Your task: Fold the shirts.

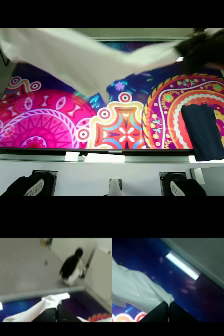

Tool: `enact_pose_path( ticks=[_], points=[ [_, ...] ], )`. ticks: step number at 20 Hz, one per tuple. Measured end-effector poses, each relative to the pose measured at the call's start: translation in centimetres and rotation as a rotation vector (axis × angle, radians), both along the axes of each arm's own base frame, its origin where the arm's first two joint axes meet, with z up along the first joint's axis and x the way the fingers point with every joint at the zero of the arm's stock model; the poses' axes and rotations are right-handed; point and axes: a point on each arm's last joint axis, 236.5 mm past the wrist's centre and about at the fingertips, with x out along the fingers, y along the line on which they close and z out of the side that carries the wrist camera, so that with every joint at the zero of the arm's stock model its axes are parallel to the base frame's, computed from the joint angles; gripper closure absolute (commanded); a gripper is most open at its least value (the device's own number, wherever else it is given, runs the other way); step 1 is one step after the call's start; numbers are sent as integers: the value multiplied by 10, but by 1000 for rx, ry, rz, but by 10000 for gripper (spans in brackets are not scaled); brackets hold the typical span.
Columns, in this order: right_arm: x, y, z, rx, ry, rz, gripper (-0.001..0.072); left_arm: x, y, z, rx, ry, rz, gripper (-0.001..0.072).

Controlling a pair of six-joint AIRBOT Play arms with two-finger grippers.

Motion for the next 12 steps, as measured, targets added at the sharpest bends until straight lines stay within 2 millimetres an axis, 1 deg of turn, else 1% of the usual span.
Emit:
enact_pose_path(
  ticks=[1,2,3,4,5,6,7,8,9,10,11,12],
  points=[
    [-24,-8,38,15,-106,-35,694,-32,5,35,-24,-99,13,675],
    [-48,-15,65,22,-190,-64,694,-57,9,58,-43,-170,20,675],
    [-70,-20,89,34,-262,-84,694,-79,12,75,-57,-224,25,675],
    [-88,-25,104,41,-314,-102,694,-95,13,87,-66,-260,27,675],
    [-101,-28,113,41,-345,-115,694,-104,13,90,-63,-271,22,675],
    [-110,-30,118,41,-363,-123,694,-107,12,89,-55,-268,19,675],
    [-113,-32,116,30,-353,-128,694,-107,10,85,-41,-253,14,675],
    [-111,-33,106,9,-314,-134,694,-101,8,76,-22,-225,11,675],
    [-104,-35,88,-27,-243,-138,694,-89,5,61,2,-176,6,675],
    [-95,-37,65,-63,-154,-140,693,-72,3,40,33,-112,5,675],
    [-85,-39,37,-102,-47,-139,693,-51,1,14,61,-34,1,675],
    [-74,-41,5,-141,73,-135,693,-30,-2,-13,79,41,-4,675]
  ],
)
